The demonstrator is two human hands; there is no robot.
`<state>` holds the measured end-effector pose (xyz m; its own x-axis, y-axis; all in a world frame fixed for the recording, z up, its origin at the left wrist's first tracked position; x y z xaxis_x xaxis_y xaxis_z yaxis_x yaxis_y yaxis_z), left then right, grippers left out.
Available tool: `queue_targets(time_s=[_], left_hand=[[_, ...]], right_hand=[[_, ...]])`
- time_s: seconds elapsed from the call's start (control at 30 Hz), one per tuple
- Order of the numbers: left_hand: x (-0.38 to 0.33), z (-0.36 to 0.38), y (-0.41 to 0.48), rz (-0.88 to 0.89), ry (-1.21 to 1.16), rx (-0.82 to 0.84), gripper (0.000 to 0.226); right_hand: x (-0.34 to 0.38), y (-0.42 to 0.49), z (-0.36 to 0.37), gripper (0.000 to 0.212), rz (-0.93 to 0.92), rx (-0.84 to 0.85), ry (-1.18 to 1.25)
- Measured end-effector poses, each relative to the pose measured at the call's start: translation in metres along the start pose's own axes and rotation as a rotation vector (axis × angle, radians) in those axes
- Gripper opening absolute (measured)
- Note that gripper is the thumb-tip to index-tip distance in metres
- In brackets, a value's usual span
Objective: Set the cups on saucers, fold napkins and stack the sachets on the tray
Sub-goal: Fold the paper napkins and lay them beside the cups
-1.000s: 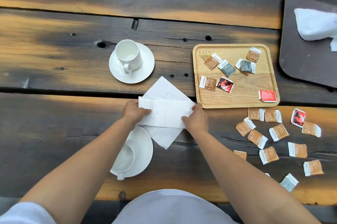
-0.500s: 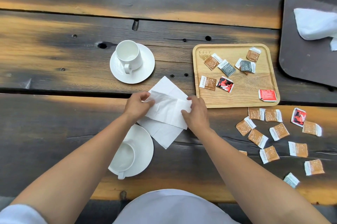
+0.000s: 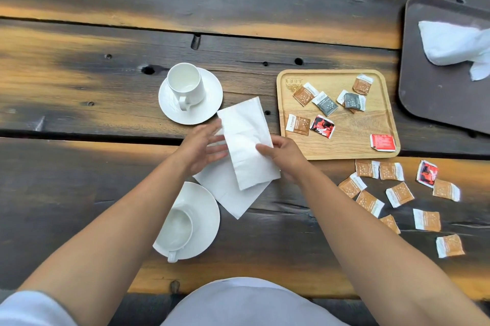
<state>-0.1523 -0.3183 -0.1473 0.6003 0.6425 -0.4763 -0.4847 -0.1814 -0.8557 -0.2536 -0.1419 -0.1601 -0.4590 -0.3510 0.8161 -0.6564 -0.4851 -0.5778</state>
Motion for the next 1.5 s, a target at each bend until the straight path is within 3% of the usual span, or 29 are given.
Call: queue_targets(time_s=[0.13, 0.27, 0.37, 0.53, 0.73, 1.03, 1.13, 1.23, 1.37, 1.5], left_hand=[[0.034, 0.01, -0.004, -0.081, 0.006, 0.081, 0.054], [0.035, 0.013, -0.006, 0.073, -0.02, 0.036, 0.076], [0.029, 0.013, -0.01, 0.191, 0.049, 0.007, 0.062], [0.015, 0.01, -0.016, 0.343, 0.19, -0.047, 0.039], [0.005, 0.003, -0.02, 0.429, 0.239, -0.138, 0.031], [-0.014, -0.006, -0.027, 0.599, 0.359, -0.224, 0.012], [-0.012, -0.01, -0.025, 0.544, 0.341, -0.267, 0.011], [0.003, 0.002, -0.017, 0.336, 0.152, -0.084, 0.016], [0.033, 0.02, -0.013, -0.022, -0.023, 0.108, 0.034], [0.045, 0.021, -0.011, -0.089, -0.036, 0.107, 0.032]], right_hand=[[-0.008, -0.005, 0.004, 0.024, 0.09, 0.024, 0.217], [-0.006, -0.011, 0.007, 0.022, 0.091, 0.055, 0.183], [-0.001, -0.012, 0.003, 0.024, 0.032, 0.024, 0.144], [0.013, -0.012, -0.007, 0.072, -0.13, -0.083, 0.058], [0.029, -0.016, -0.006, 0.032, -0.266, -0.135, -0.154], [0.035, -0.016, -0.007, 0.007, -0.283, -0.145, -0.248], [0.03, -0.017, -0.004, 0.009, -0.19, -0.089, -0.067], [0.022, -0.018, 0.002, 0.021, -0.076, -0.05, 0.125], [0.009, -0.022, 0.009, 0.017, 0.065, -0.035, 0.268], [-0.002, -0.023, 0.01, 0.014, 0.146, -0.056, 0.331]])
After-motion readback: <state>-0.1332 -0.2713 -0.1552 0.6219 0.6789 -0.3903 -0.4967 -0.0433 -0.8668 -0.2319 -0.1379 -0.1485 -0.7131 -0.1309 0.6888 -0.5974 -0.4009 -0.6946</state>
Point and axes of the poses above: each hand's wrist, its own y-axis towards the middle knuckle, its own z-axis out of the palm, x = y × z, the point moved 9 cm from there along y, towards the middle knuckle, and after that the axes turned 7 degrees about -z, right-handed, at the moved point
